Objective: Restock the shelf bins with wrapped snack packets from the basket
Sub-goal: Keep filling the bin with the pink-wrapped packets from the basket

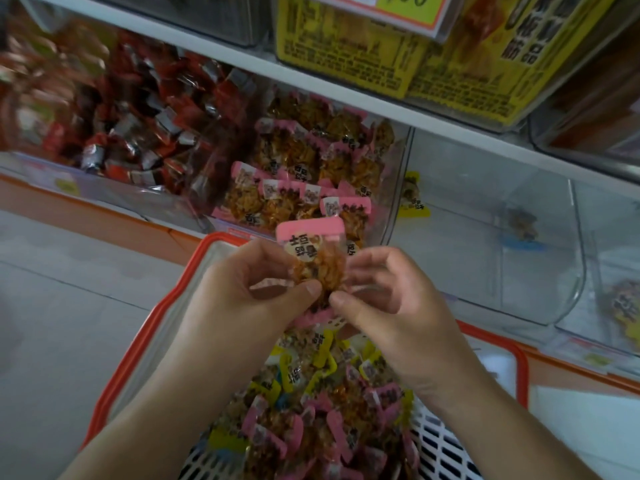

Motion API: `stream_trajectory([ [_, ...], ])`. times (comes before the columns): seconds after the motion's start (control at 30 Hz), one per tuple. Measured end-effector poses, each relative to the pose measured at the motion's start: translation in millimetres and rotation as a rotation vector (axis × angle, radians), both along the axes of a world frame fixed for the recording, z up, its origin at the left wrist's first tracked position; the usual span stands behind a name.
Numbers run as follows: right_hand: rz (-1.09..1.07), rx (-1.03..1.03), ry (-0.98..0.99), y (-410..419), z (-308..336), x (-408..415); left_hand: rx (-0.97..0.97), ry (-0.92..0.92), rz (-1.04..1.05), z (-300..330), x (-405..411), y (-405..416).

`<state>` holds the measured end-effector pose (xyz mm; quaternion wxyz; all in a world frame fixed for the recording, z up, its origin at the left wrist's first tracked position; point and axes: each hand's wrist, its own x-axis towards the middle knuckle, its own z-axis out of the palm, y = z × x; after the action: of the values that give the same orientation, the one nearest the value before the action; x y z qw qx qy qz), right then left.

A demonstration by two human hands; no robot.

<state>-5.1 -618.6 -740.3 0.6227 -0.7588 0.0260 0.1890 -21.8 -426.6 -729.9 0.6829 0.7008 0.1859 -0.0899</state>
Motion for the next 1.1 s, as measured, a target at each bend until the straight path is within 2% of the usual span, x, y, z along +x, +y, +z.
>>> stream_trajectory([
  [0.1, 0.025, 0.038, 0.072, 3.4, -1.3, -1.2, -0.126, 0.037, -0.075, 3.9, -0.1, -1.6],
  [0.27, -0.088, 0.073, -0.026, 0.2, -1.5, 6.3, -0.069, 0.138, -0.228, 4.1, 1.3, 2.3],
  [0.37, -0.071, 0.043, -0.098, -0.2, -0.6, 13.3, -0.039, 0.180, -0.319, 5.8, 0.4, -0.3],
  [0.6, -0.103, -0.041, -0.114, -4.2, 1.5, 18.8, -0.123, 0.199, -0.209, 5.5, 8.2, 3.9],
  [0.73, -0.177, 0.086, -0.073, -0.9, -1.0, 14.3, -0.051, 0.112, -0.095, 4.1, 6.0, -5.7],
  [0.87, -0.036, 0.034, -0.168, 1.1, 0.4, 8.6, -0.050, 0.064, -0.020, 6.1, 9.1, -1.9],
  [0.93, -0.063, -0.005, -0.178, 3.0, 1.9, 5.0, -0.038, 0.058, -0.053, 9.1, 9.0, -1.7],
  [1.0, -0.131, -0.024, -0.192, 5.7, 8.4, 5.4, 0.091, -0.005, -0.089, 9.4, 10.5, 3.2],
  [1.1, -0.173, -0.076, -0.213, 22.8, 21.4, 27.7, 0.498, -0.066, -0.022, 7.4, 16.5, 28.0],
])
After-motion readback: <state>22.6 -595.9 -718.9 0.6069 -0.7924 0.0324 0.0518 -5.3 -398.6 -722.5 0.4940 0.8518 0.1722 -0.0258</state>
